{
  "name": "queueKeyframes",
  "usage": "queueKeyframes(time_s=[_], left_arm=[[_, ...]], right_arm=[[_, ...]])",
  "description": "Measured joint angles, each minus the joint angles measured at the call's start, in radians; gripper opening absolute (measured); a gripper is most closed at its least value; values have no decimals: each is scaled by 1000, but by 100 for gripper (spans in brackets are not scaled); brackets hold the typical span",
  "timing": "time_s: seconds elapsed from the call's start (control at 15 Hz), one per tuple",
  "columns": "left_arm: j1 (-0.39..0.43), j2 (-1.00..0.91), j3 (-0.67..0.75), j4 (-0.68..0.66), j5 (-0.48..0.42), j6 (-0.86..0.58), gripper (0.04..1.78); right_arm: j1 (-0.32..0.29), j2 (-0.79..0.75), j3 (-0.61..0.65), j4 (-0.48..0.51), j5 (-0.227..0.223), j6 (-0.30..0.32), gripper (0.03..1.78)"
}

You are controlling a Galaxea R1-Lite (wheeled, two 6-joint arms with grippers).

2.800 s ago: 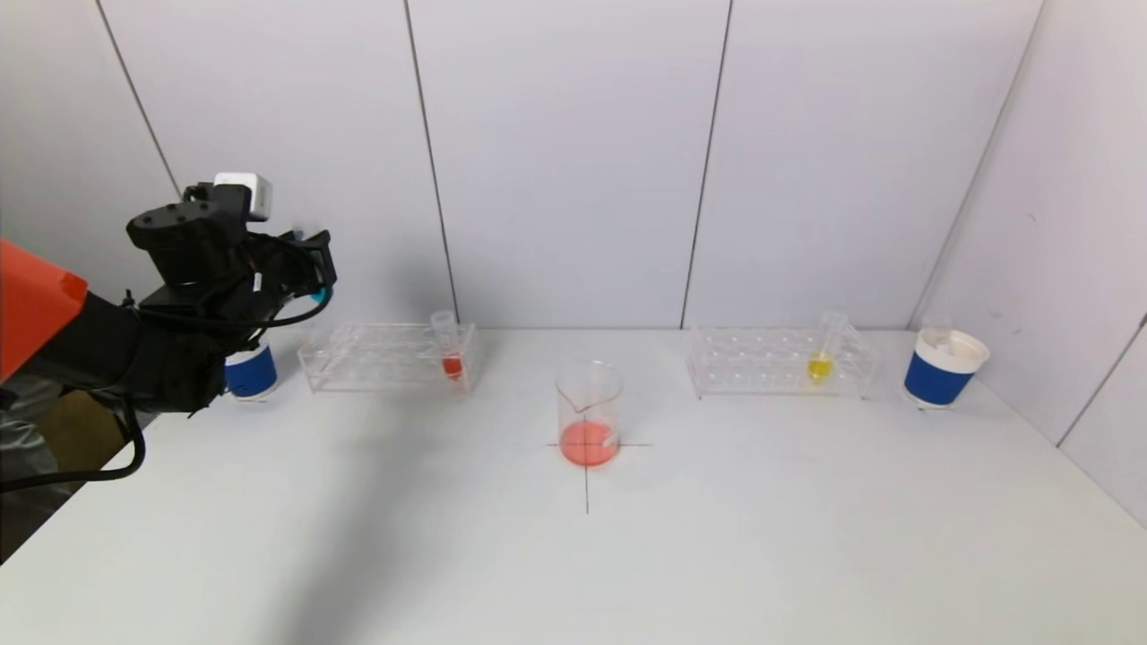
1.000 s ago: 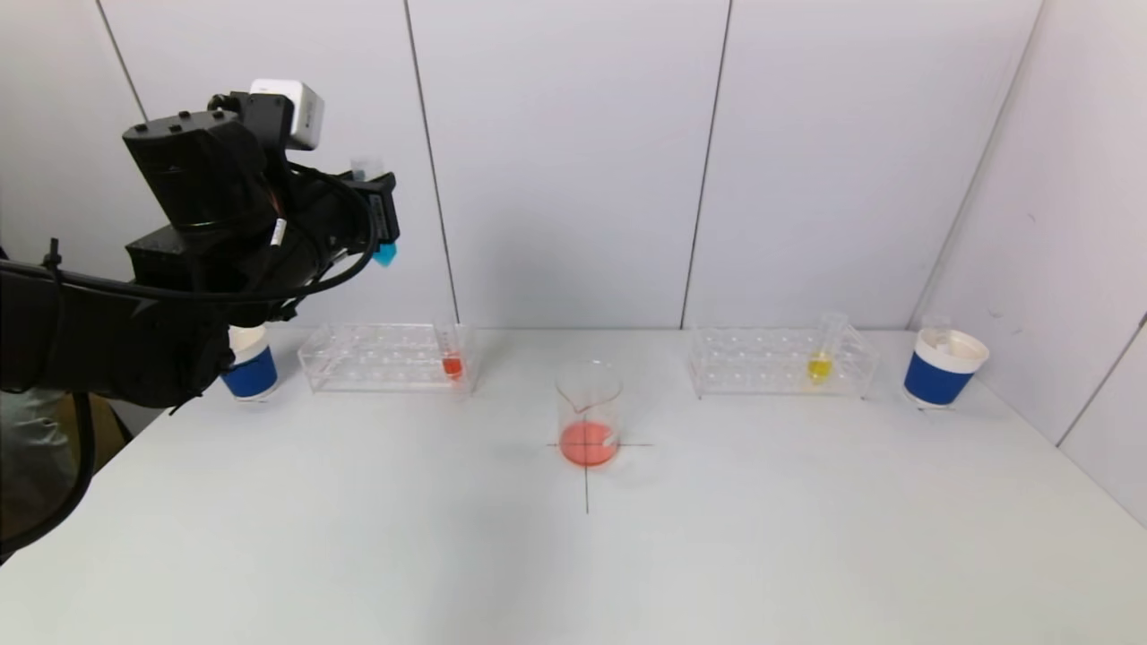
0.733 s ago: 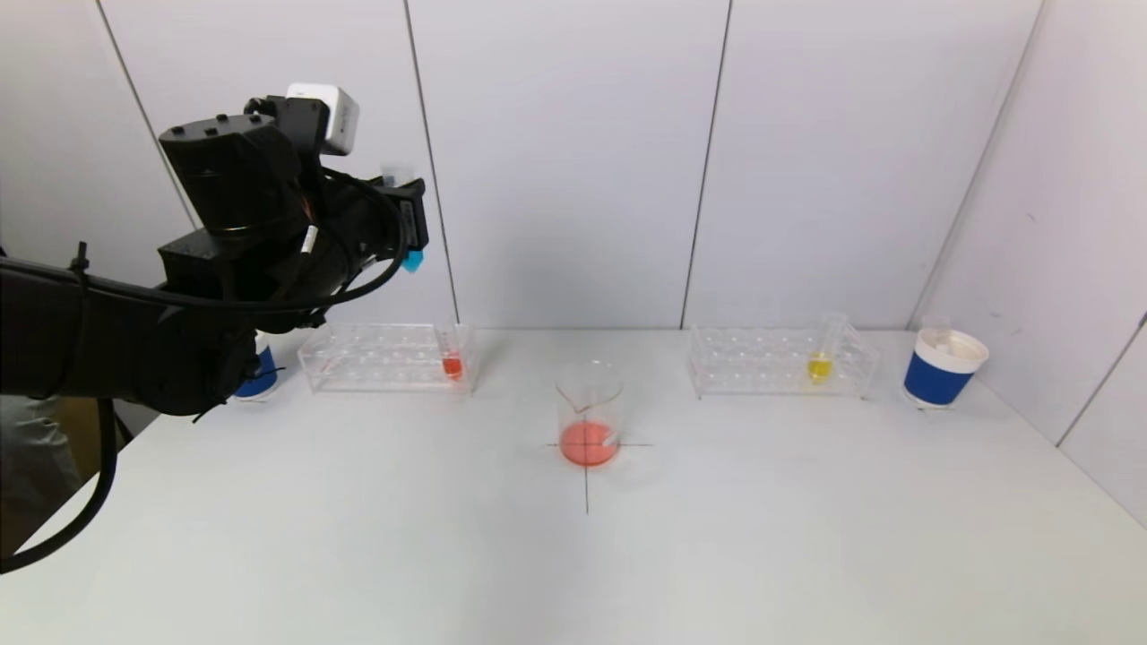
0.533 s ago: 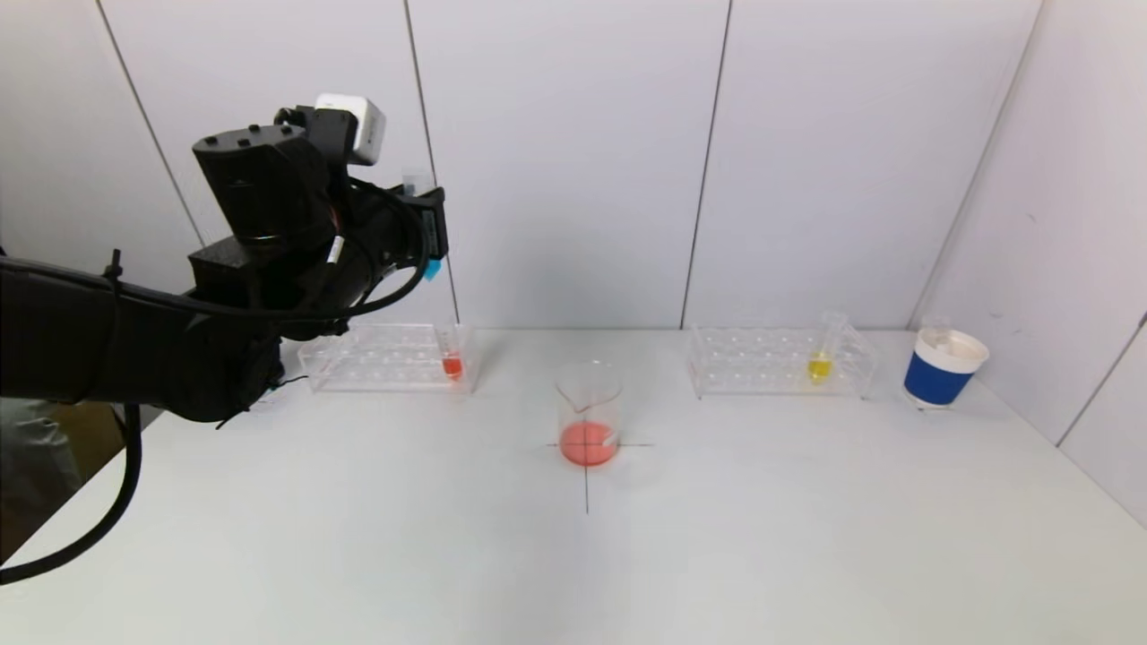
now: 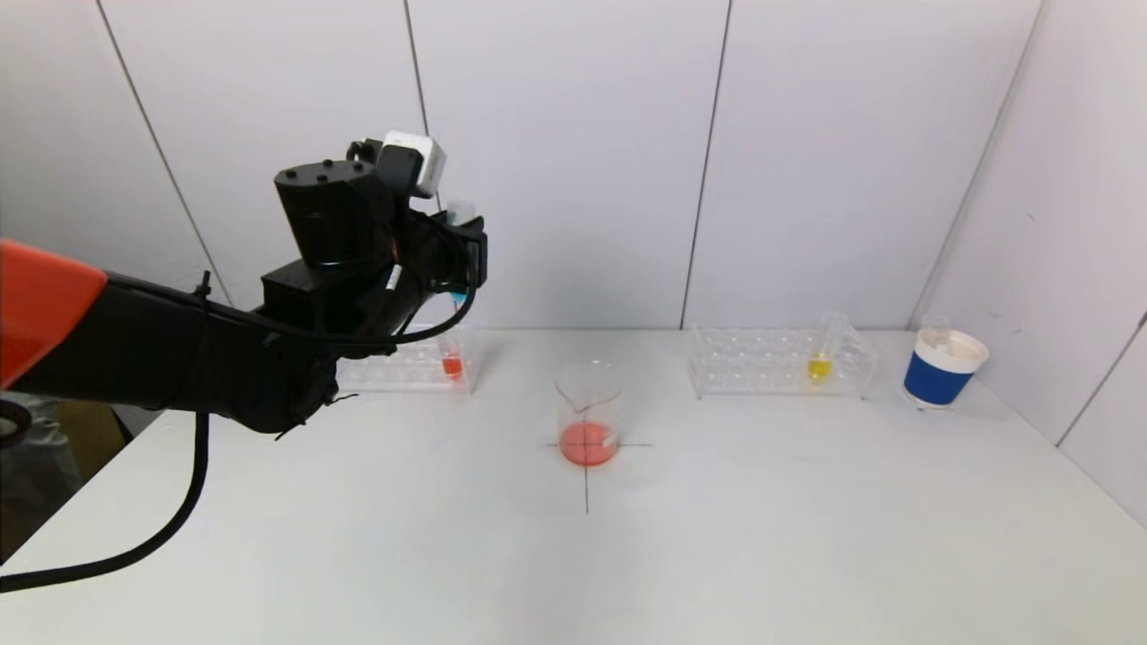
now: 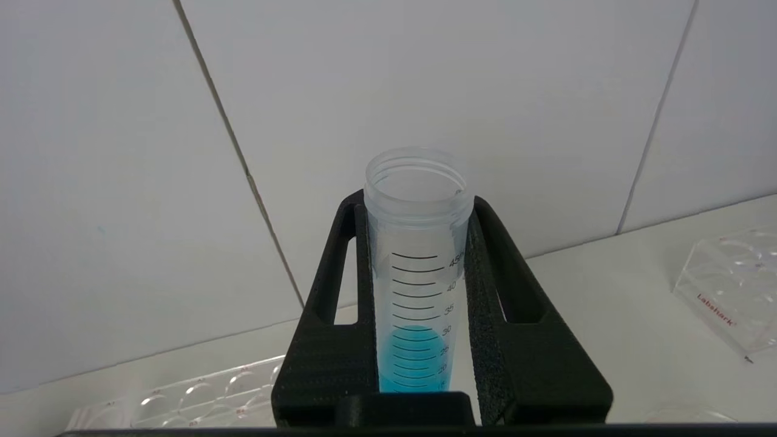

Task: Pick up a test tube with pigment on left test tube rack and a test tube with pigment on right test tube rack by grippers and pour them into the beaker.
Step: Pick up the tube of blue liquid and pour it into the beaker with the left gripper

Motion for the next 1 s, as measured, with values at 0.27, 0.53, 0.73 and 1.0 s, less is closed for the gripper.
queueKeyframes(time_s=[0.27,0.53,0.73,1.0], left_arm=[[-16,61,-2,-90,-10,130,44],[-48,96,-9,-107,-19,170,44],[-51,114,-10,-139,-84,207,44],[-62,129,-11,-149,-100,293,44]], right_arm=[[0,0,0,0,0,0,177],[0,0,0,0,0,0,177],[0,0,0,0,0,0,177],[-1,0,0,0,0,0,177]])
